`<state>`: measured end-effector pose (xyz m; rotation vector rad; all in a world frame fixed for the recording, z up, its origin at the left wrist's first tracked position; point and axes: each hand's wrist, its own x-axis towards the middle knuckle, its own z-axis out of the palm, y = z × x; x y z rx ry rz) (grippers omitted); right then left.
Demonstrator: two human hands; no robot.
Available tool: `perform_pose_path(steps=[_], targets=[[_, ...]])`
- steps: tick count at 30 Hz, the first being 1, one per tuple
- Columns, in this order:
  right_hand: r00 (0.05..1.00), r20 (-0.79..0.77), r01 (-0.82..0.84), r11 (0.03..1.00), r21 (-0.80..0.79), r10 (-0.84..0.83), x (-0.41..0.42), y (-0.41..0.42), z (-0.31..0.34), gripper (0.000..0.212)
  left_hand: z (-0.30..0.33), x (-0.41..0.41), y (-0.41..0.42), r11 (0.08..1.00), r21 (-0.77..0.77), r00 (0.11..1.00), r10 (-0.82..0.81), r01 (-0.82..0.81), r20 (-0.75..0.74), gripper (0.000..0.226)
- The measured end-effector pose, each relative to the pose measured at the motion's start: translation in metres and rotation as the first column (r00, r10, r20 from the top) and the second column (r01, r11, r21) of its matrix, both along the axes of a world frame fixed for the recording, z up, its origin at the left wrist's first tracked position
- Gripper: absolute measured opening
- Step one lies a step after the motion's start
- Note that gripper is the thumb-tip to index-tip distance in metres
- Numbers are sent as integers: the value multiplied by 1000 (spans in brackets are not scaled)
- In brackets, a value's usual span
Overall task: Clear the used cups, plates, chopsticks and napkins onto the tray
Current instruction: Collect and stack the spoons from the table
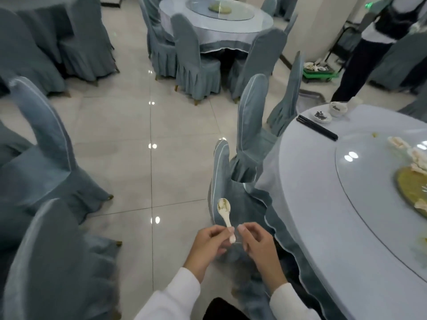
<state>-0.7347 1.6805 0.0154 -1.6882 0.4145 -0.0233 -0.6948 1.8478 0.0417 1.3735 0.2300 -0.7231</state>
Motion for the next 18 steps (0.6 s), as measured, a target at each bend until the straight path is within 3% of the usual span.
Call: perform_pose_path(steps=[5, 11, 18], targets=[[989, 2, -145, 989, 10, 145, 66, 34, -5, 23, 5, 66, 35, 998, -14, 998, 59, -59, -20, 19], [988, 18, -155, 986, 66, 154, 164, 52, -11, 9, 5, 164, 54, 998, 37, 998, 56, -57, 20, 21], [979, -26, -198, 969, 146, 204, 303, 64, -8, 7, 4, 303, 67, 989, 143, 998, 36, -42, 43, 19]])
